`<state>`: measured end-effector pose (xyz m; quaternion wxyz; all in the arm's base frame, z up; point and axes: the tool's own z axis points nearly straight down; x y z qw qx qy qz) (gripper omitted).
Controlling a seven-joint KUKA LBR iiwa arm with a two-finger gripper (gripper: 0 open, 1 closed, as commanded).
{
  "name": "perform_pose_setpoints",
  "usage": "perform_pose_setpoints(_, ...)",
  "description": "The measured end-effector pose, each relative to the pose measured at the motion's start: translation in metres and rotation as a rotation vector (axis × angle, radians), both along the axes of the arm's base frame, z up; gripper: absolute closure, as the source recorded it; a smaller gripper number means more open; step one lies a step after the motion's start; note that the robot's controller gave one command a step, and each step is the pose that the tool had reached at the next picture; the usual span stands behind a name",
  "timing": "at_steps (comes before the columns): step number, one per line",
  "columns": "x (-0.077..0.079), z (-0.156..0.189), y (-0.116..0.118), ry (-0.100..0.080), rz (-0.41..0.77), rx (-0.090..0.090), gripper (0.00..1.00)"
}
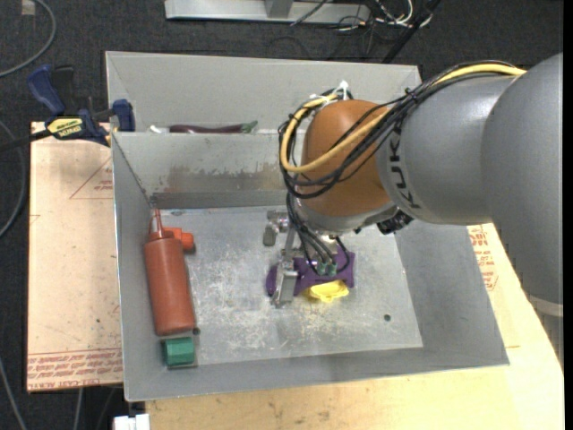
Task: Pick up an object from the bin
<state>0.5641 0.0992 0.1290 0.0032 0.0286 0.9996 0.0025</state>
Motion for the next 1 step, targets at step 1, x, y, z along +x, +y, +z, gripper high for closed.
perform_pose_setpoints(1, -0.0079, -0.0061, -0.0317, 0.010, -0.145, -0.004, 0.00)
